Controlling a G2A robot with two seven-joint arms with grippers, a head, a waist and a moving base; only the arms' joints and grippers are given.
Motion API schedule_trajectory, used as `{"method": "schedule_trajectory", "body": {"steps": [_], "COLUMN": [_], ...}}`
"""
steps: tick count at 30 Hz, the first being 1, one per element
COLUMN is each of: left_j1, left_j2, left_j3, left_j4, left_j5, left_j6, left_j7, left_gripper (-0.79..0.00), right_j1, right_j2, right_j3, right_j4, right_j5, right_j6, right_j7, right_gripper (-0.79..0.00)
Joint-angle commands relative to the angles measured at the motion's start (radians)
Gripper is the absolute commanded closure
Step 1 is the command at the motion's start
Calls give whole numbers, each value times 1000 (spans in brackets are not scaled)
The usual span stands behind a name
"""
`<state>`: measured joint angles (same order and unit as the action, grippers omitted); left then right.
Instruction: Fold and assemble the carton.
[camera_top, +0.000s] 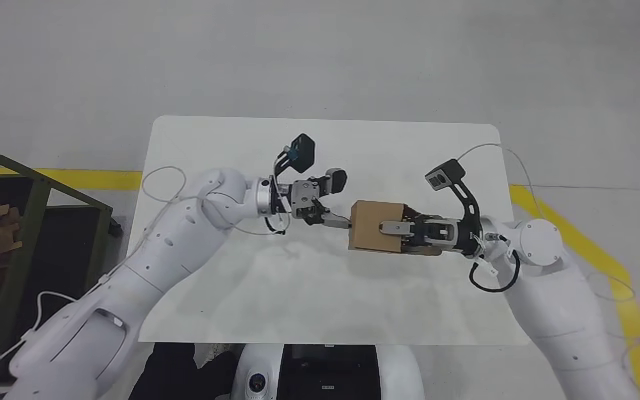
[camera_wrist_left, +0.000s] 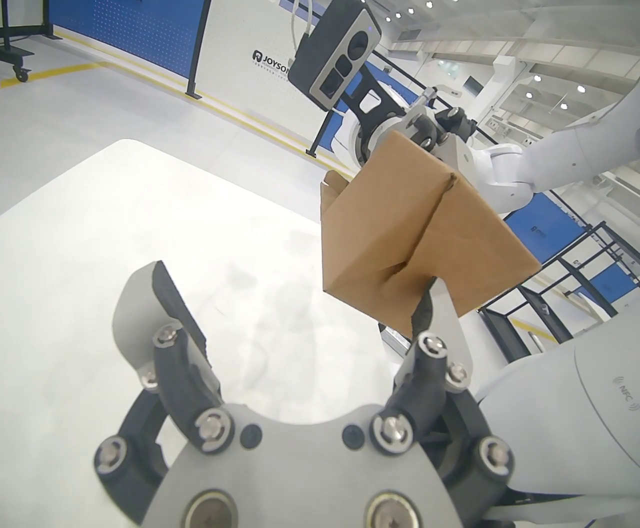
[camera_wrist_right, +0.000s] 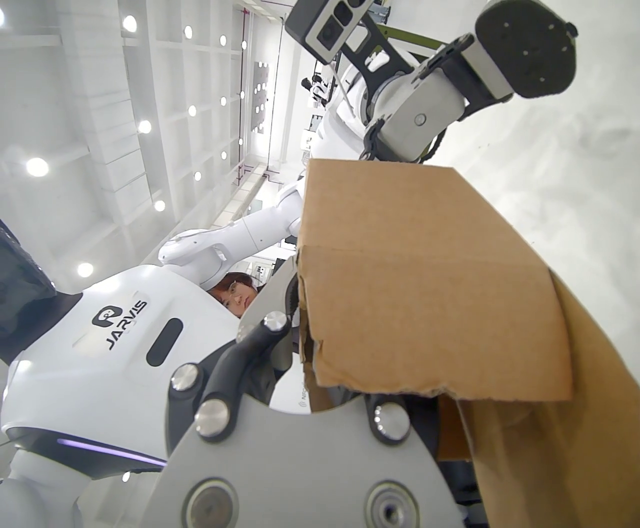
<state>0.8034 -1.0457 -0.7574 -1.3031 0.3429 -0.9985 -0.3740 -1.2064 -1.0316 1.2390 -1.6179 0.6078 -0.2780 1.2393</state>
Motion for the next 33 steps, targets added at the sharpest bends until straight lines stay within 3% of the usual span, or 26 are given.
{"method": "schedule_trajectory", "body": {"steps": [1,33], "left_j1": [-2,-2], "left_j2": [-3,-25], "left_j3": [1,-22], "left_j4": [-1,-36], "left_j5": [1,19], "left_j6": [-1,-1], "left_j7": [-4,-28], "left_gripper": [-785,-785], "right_j1": [2,16], "right_j2": [0,-3], "right_j3": [-2,-19], "right_j4": [1,17], "right_j5": [0,-5], "right_j6": [1,-2], "right_j7": [0,8], "right_gripper": [0,0]}}
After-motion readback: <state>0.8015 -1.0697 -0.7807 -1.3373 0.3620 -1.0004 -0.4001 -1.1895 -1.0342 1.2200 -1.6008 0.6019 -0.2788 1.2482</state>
